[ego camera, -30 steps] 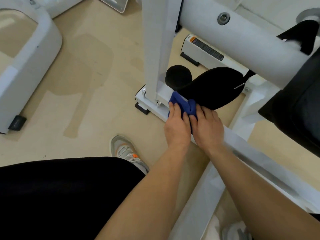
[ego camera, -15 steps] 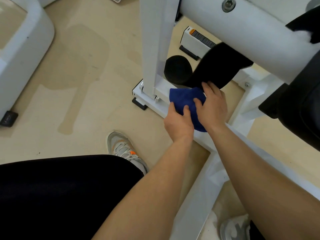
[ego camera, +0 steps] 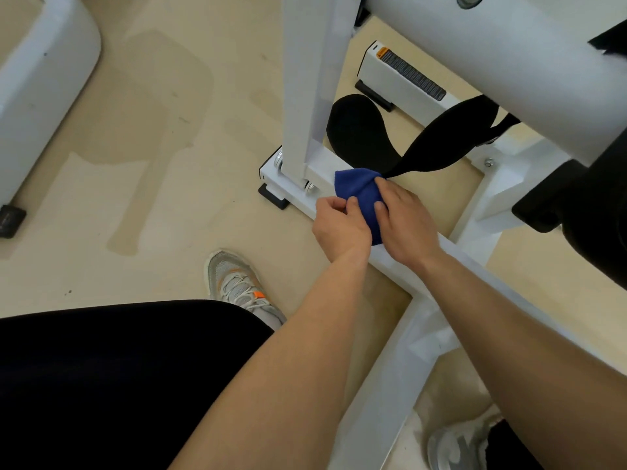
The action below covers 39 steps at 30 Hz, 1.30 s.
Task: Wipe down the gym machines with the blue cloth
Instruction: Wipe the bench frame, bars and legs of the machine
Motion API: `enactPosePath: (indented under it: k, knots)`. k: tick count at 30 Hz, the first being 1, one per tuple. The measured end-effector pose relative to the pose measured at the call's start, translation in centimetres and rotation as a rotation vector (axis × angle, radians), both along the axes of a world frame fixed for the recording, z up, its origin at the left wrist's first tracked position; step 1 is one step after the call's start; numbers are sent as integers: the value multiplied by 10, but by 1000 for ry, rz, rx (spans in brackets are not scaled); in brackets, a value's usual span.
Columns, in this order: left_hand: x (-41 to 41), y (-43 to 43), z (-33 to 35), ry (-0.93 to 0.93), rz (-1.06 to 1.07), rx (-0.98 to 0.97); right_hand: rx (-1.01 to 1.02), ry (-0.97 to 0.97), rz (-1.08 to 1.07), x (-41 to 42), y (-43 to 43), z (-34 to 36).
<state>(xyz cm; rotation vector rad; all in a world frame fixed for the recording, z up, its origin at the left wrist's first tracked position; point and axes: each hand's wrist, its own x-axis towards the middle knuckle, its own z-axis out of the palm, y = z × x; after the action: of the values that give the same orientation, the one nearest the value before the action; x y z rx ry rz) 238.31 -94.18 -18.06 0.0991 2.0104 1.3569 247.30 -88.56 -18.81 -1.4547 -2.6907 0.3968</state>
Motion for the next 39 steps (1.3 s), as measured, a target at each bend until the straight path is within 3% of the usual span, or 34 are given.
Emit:
enactPosePath:
  k: [4, 11, 15, 18, 29, 39]
  knots:
    - [-25, 7, -6, -33, 97, 36, -60, -2, 75, -27, 16, 2]
    - [-45, 17, -9, 90, 189, -27, -10, 13, 152, -73, 29, -2]
    - [-14, 10, 2, 211, -21, -35, 62, -57, 214, -34, 18, -4]
    - [3, 8, 6, 187, -129, -52, 52, -86, 237, -7, 13, -7]
    - [-36, 27, -6, 196, -73, -117, -12, 17, 314, -54, 39, -13]
    - [44, -19, -4, 318, -331, -21, -4, -69, 157, 49, -1, -4]
